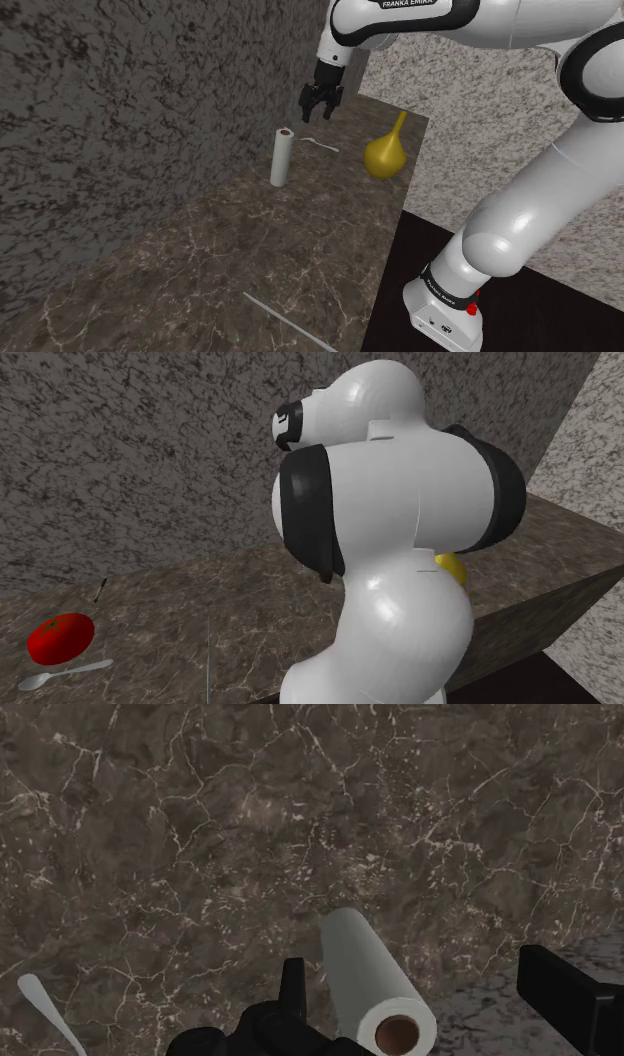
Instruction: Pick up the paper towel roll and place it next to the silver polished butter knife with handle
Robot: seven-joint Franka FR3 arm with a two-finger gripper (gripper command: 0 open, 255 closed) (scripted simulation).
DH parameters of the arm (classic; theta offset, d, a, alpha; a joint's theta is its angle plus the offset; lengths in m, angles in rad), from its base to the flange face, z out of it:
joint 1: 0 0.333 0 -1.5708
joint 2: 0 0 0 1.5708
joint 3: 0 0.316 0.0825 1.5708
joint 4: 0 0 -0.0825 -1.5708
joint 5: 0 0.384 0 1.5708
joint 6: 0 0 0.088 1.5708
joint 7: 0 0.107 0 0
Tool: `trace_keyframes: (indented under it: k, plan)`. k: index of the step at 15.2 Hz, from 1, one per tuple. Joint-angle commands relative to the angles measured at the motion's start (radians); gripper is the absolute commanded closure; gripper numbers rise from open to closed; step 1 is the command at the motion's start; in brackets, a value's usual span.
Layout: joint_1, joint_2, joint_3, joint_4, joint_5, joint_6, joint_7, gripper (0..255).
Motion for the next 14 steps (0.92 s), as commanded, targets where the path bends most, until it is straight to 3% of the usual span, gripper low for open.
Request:
trace_keyframes:
  k: [1, 10, 14]
  plan:
    - [0.003, 0.076, 0.004, 0.049, -0.006, 0.019, 0.002, 0]
    - [0.019, 0.43, 0.014, 0.366, -0.039, 0.026, 0.017, 0]
    - [0.021, 0.44, 0.014, 0.326, -0.038, 0.076, 0.016, 0]
